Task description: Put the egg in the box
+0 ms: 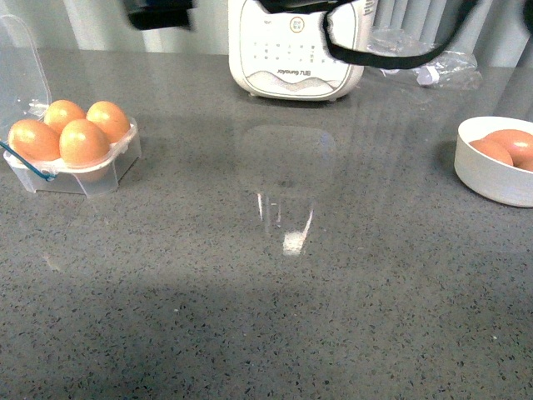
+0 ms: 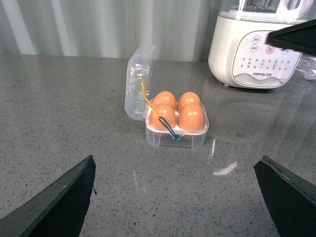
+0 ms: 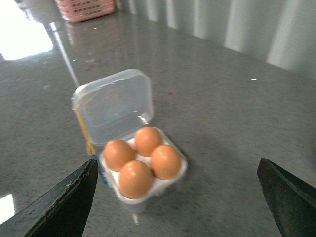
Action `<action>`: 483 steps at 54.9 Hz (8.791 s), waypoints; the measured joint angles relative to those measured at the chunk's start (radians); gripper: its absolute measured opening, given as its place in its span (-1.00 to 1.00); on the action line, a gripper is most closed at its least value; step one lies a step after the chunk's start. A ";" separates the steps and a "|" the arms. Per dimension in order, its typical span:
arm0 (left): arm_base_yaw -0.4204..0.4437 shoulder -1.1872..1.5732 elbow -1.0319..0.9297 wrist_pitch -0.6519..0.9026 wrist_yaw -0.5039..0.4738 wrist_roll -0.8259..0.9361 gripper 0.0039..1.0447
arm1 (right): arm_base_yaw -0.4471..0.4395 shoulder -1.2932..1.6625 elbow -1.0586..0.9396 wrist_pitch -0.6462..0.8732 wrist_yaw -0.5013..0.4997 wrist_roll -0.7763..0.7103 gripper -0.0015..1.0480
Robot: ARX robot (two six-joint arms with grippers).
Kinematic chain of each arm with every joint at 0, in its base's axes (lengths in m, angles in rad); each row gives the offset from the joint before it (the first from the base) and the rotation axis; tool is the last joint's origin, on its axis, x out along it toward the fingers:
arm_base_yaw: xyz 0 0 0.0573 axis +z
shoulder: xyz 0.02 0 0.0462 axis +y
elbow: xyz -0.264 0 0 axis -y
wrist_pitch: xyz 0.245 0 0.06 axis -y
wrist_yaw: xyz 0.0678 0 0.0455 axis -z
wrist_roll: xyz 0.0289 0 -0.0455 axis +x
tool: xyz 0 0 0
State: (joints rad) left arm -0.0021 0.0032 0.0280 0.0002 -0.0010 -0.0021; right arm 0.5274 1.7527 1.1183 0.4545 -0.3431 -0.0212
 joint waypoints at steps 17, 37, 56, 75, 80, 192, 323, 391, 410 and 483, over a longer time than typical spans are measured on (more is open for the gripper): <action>0.000 0.000 0.000 0.000 0.000 0.000 0.87 | -0.224 -0.248 -0.283 0.039 0.337 -0.066 0.86; 0.000 0.000 0.000 0.000 0.000 0.000 0.87 | -0.588 -0.601 -0.616 0.132 0.405 -0.251 0.86; 0.000 0.000 0.000 0.000 0.000 0.000 0.87 | -0.795 -0.805 -0.709 0.058 0.315 -0.273 0.86; 0.000 0.000 0.000 0.000 0.000 0.000 0.87 | -0.744 -0.919 -0.864 0.112 0.134 -0.019 0.01; 0.000 0.000 0.000 0.000 0.000 0.000 0.87 | -0.709 -0.974 -0.914 0.111 0.169 0.000 -0.36; 0.000 0.000 0.000 0.000 0.000 0.000 0.87 | -0.530 -1.748 -1.112 -0.454 0.342 0.010 -0.28; 0.129 1.667 0.825 0.674 -0.014 0.418 0.87 | -0.530 -1.748 -1.112 -0.454 0.342 0.011 0.86; 0.716 0.761 0.471 0.055 0.594 0.249 0.87 | -0.530 -1.748 -1.112 -0.454 0.342 0.011 0.86; 0.625 0.454 0.215 0.203 0.600 0.039 0.03 | -0.530 -1.748 -1.112 -0.454 0.343 0.011 0.86; 0.002 0.001 0.001 -0.002 0.000 0.000 -0.94 | -0.530 -1.748 -1.112 -0.454 0.343 0.011 0.86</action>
State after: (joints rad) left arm 0.0002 0.0040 0.0288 -0.0013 -0.0006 -0.0021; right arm -0.0029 0.0044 0.0059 0.0002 -0.0006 -0.0101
